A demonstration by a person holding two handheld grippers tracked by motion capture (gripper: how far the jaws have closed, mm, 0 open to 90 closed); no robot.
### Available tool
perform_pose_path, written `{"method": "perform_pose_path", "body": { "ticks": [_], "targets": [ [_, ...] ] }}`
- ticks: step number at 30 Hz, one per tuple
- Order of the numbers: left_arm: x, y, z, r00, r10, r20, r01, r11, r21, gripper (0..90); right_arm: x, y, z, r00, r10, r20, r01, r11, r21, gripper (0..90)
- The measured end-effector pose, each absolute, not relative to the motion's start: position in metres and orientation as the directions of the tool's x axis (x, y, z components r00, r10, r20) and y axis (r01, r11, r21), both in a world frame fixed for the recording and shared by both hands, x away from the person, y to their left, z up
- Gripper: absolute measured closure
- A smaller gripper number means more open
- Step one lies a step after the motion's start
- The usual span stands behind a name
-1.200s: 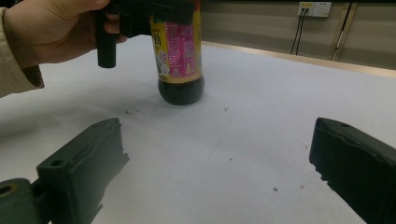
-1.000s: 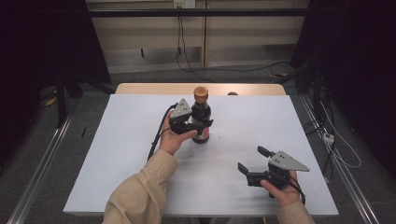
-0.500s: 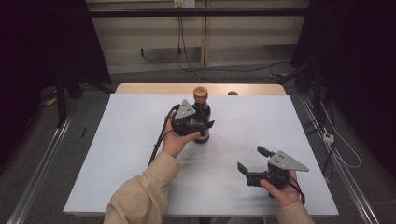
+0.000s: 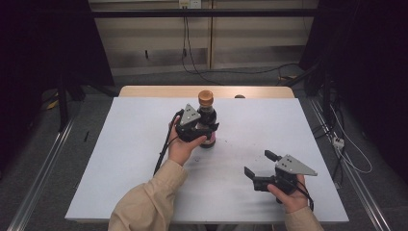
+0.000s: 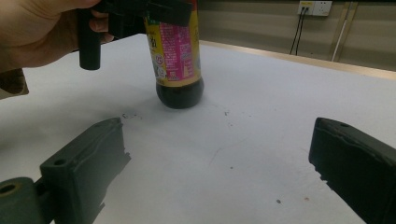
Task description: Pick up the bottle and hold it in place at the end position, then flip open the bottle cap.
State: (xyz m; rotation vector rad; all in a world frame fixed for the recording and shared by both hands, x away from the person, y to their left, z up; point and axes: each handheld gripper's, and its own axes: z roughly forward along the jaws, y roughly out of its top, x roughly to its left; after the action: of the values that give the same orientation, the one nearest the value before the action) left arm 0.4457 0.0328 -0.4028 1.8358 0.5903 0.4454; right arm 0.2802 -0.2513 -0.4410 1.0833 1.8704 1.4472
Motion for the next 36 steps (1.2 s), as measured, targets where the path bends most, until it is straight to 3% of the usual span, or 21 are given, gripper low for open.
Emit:
{"method": "perform_pose_path", "body": {
  "ticks": [9, 36],
  "targets": [
    [0.454, 0.034, -0.404, 0.852, 0.523, 0.018, 0.151, -0.278, 0.948, 30.3, 0.281, -0.254, -0.441, -0.533, 0.843, 0.064, 0.271, 0.099, 0.957, 3.0],
    [0.454, 0.035, -0.404, 0.842, 0.54, 0.005, 0.169, -0.273, 0.947, 30.1, 0.312, -0.236, -0.428, -0.527, 0.843, 0.106, 0.318, 0.08, 0.945, 3.8]
  ]
}}
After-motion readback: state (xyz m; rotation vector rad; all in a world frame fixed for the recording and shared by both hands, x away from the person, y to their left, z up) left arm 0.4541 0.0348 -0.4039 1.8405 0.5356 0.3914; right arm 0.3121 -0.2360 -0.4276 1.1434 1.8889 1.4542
